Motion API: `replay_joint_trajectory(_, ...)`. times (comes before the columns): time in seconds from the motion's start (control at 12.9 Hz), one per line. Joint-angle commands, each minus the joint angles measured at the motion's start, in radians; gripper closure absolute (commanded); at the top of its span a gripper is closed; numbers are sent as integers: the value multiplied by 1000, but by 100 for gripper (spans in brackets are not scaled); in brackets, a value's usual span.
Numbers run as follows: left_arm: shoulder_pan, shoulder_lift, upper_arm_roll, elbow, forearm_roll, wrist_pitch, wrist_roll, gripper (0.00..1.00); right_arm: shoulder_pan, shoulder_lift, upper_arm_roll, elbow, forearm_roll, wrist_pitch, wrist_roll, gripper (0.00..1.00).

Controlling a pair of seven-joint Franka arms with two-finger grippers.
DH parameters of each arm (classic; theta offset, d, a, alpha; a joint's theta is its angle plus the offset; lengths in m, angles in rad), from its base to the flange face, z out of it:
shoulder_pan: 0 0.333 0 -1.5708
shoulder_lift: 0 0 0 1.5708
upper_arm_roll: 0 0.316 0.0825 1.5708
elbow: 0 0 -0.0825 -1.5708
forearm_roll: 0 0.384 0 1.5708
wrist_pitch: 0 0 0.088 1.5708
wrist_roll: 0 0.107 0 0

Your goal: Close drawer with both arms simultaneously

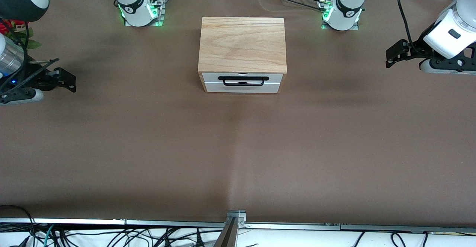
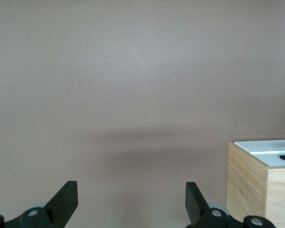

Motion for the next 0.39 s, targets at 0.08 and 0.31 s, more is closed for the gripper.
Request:
replay_joint_trajectory(0.08, 3, 22, 0, 29, -10, -12, -12, 0, -8, -3, -6, 0, -6, -5, 10, 0)
replay_joint_trajectory(0.31, -7, 33, -15, 29, -11, 10, -20, 0, -8, -1, -6, 6, -6, -5, 101, 0)
